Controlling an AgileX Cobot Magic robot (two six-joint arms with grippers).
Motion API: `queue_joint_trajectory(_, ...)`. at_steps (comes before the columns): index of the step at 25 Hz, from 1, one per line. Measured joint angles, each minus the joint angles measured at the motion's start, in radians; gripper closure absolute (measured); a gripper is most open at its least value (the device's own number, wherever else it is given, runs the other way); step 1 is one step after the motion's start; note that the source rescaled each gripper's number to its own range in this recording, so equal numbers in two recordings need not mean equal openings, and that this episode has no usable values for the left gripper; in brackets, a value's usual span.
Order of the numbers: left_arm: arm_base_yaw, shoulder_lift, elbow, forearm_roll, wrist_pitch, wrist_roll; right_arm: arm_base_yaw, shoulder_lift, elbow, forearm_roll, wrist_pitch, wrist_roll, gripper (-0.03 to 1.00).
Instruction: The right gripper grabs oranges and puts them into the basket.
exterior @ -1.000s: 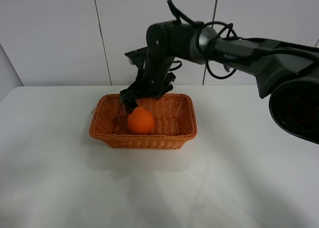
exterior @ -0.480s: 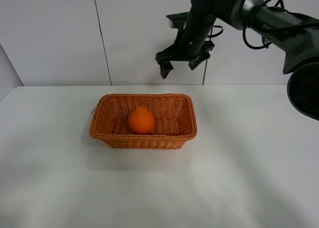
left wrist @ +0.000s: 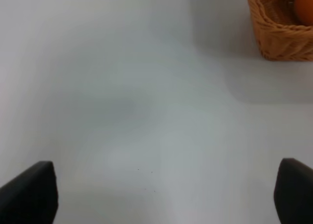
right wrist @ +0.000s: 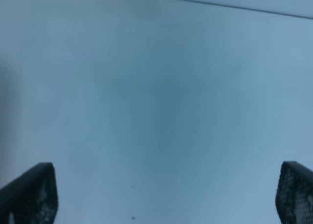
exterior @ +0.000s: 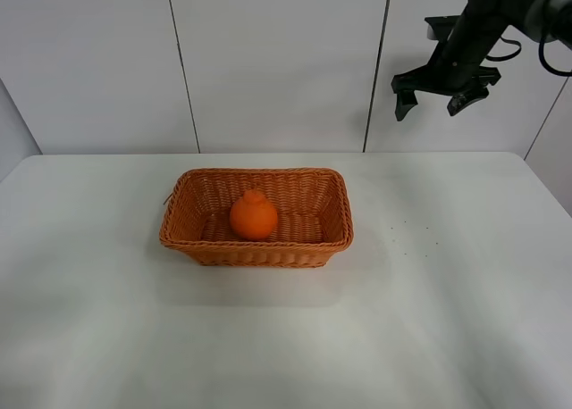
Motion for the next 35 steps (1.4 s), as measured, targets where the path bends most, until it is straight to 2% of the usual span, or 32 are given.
queue_joint_trajectory(8,0.0,0.0,0.0,0.0,0.0,0.0,-0.01,-0.008,0.023,0.003,0.0,0.0,-0.02)
queue_joint_trajectory(13,0.0,0.0,0.0,0.0,0.0,0.0,-0.01,-0.093,0.18,0.003,-0.001,0.0,-0.02)
queue_joint_trajectory(19,0.0,0.0,0.0,0.0,0.0,0.0,-0.01,-0.311,0.496,0.003,-0.002,0.0,-0.02)
queue_joint_trajectory(23,0.0,0.0,0.0,0.0,0.0,0.0,-0.01,-0.501,0.768,0.002,-0.003,0.0,-0.02)
queue_joint_trajectory(32,0.0,0.0,0.0,0.0,0.0,0.0,-0.01,-1.045,1.349,0.003,-0.003,0.011,-0.02)
queue_joint_trajectory(35,0.0,0.0,0.0,0.0,0.0,0.0,-0.01,-1.244,1.507,0.0,-0.06,0.011,-0.02)
